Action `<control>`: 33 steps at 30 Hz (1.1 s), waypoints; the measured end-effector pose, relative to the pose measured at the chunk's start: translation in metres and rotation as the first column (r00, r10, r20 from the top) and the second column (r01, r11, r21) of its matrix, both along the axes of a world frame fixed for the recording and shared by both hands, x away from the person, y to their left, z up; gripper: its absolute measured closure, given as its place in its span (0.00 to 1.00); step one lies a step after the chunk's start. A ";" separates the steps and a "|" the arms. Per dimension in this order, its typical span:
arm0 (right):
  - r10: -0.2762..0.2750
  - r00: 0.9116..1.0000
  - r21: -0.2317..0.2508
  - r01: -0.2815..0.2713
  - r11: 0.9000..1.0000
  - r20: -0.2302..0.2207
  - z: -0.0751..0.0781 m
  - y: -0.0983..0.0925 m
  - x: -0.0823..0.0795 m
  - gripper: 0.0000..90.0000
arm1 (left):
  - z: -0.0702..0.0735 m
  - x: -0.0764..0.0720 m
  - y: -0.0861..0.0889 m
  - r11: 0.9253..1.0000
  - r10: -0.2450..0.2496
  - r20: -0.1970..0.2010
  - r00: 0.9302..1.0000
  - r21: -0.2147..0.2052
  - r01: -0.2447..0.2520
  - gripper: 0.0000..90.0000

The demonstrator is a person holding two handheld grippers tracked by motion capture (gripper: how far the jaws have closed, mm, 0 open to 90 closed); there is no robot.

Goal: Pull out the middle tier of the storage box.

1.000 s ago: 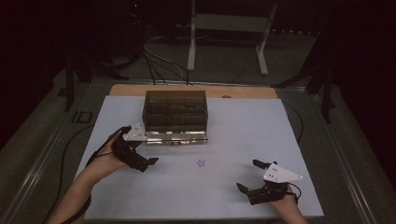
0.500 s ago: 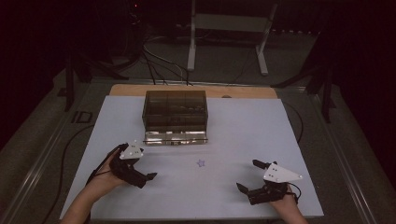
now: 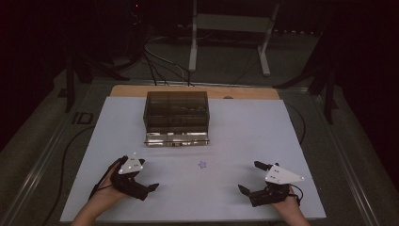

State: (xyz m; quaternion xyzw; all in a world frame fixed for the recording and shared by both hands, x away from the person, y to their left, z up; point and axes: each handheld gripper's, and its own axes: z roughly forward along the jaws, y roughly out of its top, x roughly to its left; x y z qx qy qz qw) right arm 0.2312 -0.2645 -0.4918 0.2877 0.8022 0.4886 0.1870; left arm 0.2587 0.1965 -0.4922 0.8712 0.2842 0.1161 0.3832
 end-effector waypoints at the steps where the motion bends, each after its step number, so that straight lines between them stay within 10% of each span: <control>1: 0.001 1.000 -0.001 -0.001 1.000 0.001 0.000 0.000 0.000 0.00 | -0.001 -0.001 0.001 1.000 0.006 -0.001 1.000 -0.005 -0.006 0.00; 33: 0.007 1.000 -0.010 -0.008 1.000 -0.007 -0.001 0.002 0.003 0.00 | -0.018 -0.020 0.013 0.999 0.040 -0.014 0.999 -0.036 -0.041 0.00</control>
